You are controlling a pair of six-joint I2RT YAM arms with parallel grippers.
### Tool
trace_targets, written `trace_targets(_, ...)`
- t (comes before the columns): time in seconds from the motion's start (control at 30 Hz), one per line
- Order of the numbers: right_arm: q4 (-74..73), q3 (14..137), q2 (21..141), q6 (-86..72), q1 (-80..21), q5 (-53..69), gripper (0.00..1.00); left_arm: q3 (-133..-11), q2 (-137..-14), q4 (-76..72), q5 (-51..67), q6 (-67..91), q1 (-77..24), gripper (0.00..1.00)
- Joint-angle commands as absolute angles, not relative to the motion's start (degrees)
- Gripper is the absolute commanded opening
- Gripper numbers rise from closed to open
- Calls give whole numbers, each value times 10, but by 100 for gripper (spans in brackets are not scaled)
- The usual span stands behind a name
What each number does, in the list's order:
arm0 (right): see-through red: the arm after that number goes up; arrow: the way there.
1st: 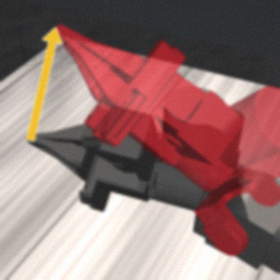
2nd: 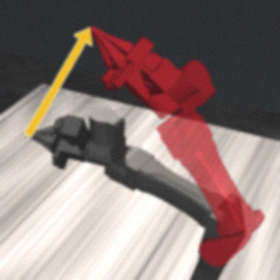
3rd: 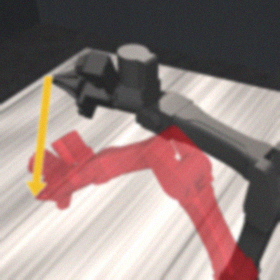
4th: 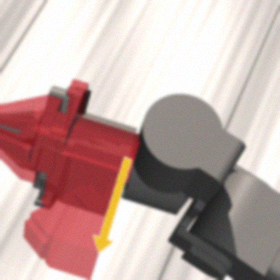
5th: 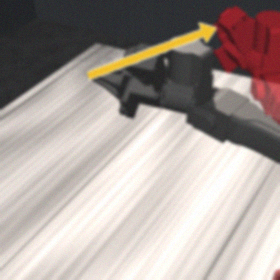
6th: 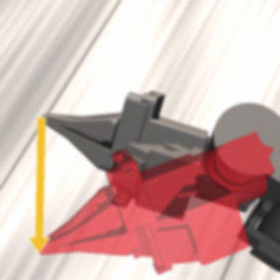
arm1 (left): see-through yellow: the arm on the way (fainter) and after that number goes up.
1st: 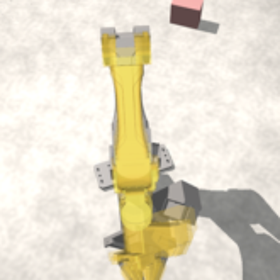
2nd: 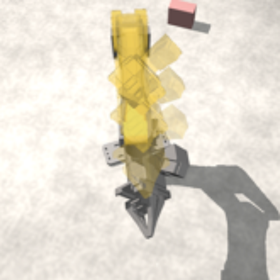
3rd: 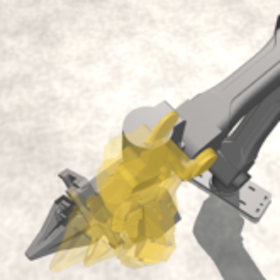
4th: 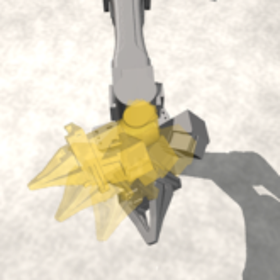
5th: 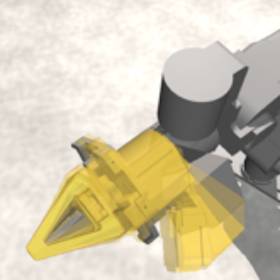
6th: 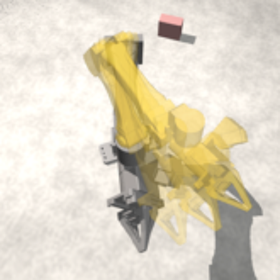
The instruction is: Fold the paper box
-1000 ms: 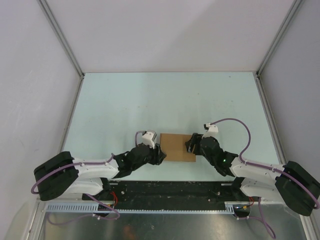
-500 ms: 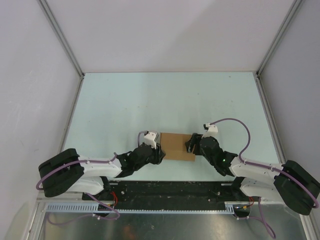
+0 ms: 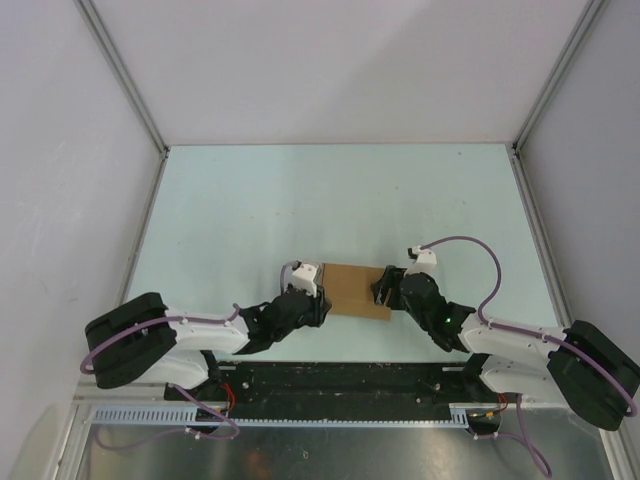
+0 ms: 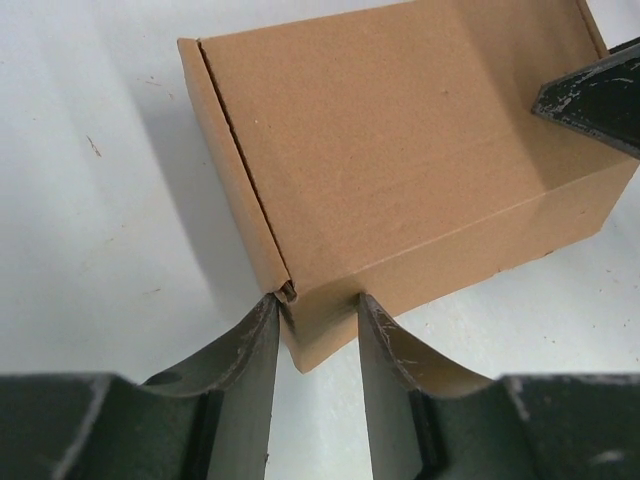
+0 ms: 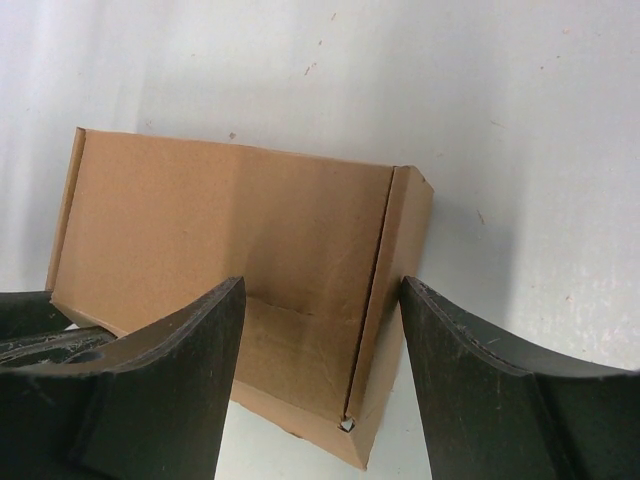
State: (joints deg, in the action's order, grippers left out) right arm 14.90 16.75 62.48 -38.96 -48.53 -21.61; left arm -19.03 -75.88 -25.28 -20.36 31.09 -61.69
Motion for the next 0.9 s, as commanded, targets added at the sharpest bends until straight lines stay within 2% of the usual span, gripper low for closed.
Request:
trace_targets(0.0, 163, 178, 624, -390, -485, -214, 68, -208, -785, -246, -235, 294, -625, 39)
trace_targets(0.3, 159, 178, 618, -387, -484, -213, 68, -214, -793, -231, -265, 291, -636, 41)
trace_targets(0.43, 151, 178, 605, -384, -483, -214, 68, -207, -757, -200, -269, 300, -639, 51)
trace_targets(0.6, 135, 178, 584, -381, -479, -217, 69, -203, -716, -132, -284, 314, -641, 56)
trace_targets(0.73, 119, 178, 564, -378, -476, -216, 70, -191, -650, -96, -283, 326, -648, 56)
trace_targets(0.87, 89, 176, 532, -382, -478, -226, 72, -177, -515, -79, -269, 320, -654, 58)
